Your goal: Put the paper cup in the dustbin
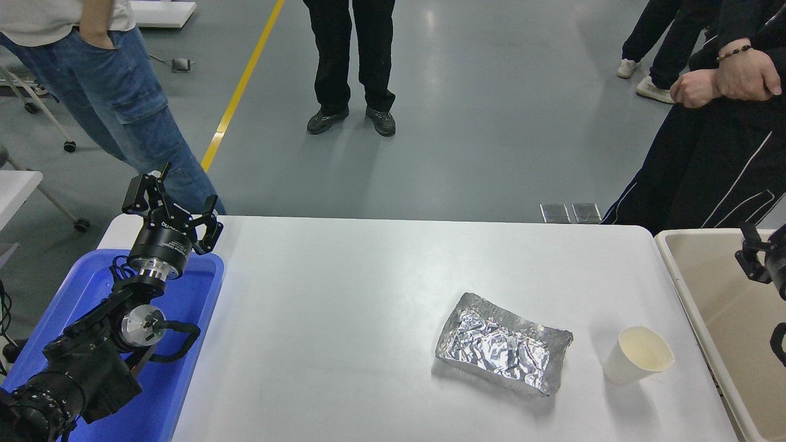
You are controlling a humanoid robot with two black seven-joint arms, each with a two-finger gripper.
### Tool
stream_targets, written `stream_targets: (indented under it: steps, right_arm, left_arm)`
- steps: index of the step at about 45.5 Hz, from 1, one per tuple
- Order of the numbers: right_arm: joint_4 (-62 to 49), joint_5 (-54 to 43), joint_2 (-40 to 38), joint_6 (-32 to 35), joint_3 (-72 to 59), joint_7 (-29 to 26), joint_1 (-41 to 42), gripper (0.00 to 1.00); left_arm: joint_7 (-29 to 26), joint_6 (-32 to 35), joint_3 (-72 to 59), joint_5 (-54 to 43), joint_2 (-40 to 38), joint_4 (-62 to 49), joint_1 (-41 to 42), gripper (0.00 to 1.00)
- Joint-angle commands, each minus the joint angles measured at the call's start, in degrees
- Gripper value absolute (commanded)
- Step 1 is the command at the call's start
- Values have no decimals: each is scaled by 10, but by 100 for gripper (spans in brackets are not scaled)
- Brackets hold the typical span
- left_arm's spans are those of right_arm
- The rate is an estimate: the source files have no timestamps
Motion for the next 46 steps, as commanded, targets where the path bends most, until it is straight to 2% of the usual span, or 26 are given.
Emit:
stream_targets:
  steps: [1,46]
  right_arm:
    - [0,0,1,0,0,0,2,100]
    - [-1,0,-11,3,-2,0,2,100]
  left_arm:
    - [0,0,0,1,0,0,0,100]
    - [0,0,0,1,0,0,0,100]
